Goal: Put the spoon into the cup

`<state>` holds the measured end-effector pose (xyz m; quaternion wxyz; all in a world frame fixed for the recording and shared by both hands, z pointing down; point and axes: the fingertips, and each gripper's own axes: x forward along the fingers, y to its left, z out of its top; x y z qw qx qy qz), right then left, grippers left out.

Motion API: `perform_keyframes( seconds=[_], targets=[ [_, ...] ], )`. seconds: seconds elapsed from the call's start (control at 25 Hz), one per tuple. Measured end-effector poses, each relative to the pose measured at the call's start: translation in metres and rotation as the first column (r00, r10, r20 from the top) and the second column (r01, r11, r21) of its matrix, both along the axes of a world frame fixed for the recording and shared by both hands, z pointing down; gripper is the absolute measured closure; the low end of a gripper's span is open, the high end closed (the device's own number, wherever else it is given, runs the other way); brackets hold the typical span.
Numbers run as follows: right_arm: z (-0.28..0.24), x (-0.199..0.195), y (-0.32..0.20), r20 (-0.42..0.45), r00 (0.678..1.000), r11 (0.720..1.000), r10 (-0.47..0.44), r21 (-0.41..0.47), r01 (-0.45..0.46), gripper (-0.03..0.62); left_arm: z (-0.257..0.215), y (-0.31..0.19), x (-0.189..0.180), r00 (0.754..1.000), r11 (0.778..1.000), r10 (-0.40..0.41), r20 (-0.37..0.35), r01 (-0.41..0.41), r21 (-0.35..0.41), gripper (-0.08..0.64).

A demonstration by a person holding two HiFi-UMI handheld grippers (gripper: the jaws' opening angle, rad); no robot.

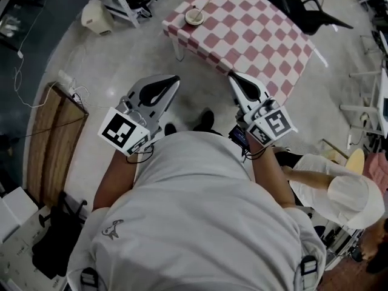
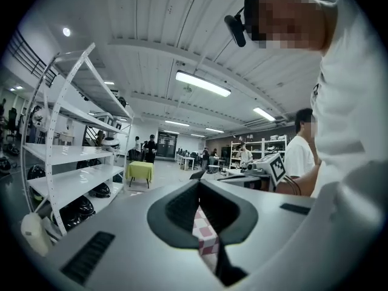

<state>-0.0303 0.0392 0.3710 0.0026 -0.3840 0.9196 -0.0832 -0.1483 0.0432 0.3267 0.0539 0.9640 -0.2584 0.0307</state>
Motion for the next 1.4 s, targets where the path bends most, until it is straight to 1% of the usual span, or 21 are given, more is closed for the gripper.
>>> perform_keyframes(
  seconds=[0.28, 0.36, 0.6, 0.84, 1.04, 1.2, 1.4],
  targets=[
    [-0.004, -0.054, 0.027, -0.003, 1.000, 1.000, 0.028, 0.010, -0.028, 0.557, -0.004, 0.027, -0.056, 1.000, 0.999, 0.024, 0.012, -0.024, 0.030, 0.546],
    [-0.006, -0.066, 0.035, -0.011, 0.999, 0.999, 0.036, 0.018, -0.036, 0.557, -0.001, 0.034, -0.069, 0.999, 0.999, 0.031, 0.022, -0.032, 0.032, 0.546],
    [0.001, -0.094, 0.062, -0.033, 0.997, 0.998, 0.064, 0.013, -0.063, 0.557, 0.006, 0.052, -0.099, 0.998, 0.998, 0.055, 0.021, -0.055, 0.027, 0.546],
    [0.005, -0.106, 0.079, -0.036, 0.997, 0.997, 0.073, -0.003, -0.073, 0.557, 0.011, 0.064, -0.110, 0.998, 0.998, 0.064, 0.014, -0.064, 0.011, 0.546],
    [0.000, -0.108, 0.084, -0.040, 0.997, 0.997, 0.072, 0.003, -0.072, 0.557, 0.009, 0.069, -0.112, 0.998, 0.998, 0.069, 0.014, -0.069, 0.008, 0.546],
    [0.002, -0.108, 0.082, -0.067, 0.995, 0.998, 0.068, 0.010, -0.067, 0.557, 0.008, 0.070, -0.108, 0.997, 0.997, 0.080, 0.022, -0.080, 0.018, 0.546],
    [0.003, -0.109, 0.086, -0.063, 0.995, 0.997, 0.072, 0.006, -0.072, 0.557, 0.006, 0.074, -0.106, 0.995, 0.995, 0.093, 0.031, -0.093, 0.028, 0.546]
  ],
)
